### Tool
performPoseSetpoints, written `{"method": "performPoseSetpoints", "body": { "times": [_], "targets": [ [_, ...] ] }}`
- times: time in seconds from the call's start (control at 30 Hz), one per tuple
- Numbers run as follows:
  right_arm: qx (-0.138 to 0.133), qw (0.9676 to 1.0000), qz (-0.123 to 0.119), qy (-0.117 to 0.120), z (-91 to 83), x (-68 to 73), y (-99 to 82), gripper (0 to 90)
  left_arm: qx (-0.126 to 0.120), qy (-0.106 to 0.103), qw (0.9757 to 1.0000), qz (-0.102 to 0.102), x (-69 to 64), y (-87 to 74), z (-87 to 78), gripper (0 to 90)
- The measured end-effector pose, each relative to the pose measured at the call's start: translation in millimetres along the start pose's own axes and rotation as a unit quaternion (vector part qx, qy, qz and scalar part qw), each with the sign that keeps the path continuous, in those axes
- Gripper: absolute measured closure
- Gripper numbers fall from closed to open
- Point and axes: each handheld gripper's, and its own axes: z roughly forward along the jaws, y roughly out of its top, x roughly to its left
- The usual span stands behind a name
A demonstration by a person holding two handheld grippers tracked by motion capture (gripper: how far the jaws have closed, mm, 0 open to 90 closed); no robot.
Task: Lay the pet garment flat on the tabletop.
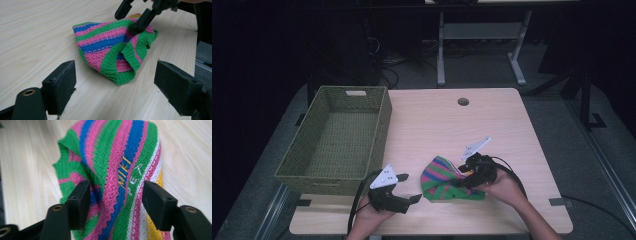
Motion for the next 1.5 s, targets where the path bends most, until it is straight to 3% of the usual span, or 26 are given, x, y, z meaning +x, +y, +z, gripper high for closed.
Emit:
{"method": "performPoseSetpoints", "body": {
  "times": [0.27, 0.57, 0.77, 1.0, 1.23, 1.37, 1.5],
  "targets": [
    [-0.029, 0.9994, -0.016, 0.006, -25.9, 14.3, -3.0, 39.0, 0.001, -0.001, 1.0, -0.001, -1.2, 0.5, 1.5, 17.4],
    [-0.031, 0.9985, -0.041, 0.019, -32.5, 26.2, -4.3, 44.0, 0.003, -0.002, 1.0, 0.001, -1.3, 0.7, 2.7, 17.4],
    [-0.011, 0.9979, -0.051, 0.037, -19.9, 31.2, -3.9, 49.7, 0.003, -0.004, 1.0, 0.0, -1.1, 0.4, 3.0, 17.5],
    [0.018, 0.9972, -0.068, 0.026, -1.6, 35.7, 2.1, 49.3, 0.004, -0.007, 1.0, -0.001, -1.1, 0.1, 2.6, 19.0],
    [0.031, 0.997, -0.065, 0.029, 11.4, 36.9, 4.8, 49.1, 0.005, -0.008, 1.0, 0.0, -0.8, 0.1, 2.0, 19.7],
    [0.042, 0.9967, -0.067, 0.02, 20.8, 37.6, 3.2, 54.7, 0.005, -0.01, 0.9999, -0.001, -1.3, 0.2, 1.9, 20.4],
    [0.042, 0.996, -0.076, 0.02, 22.8, 37.0, 0.1, 67.5, 0.007, -0.017, 0.9998, -0.005, 0.0, 0.0, 2.0, 22.5]
  ]
}}
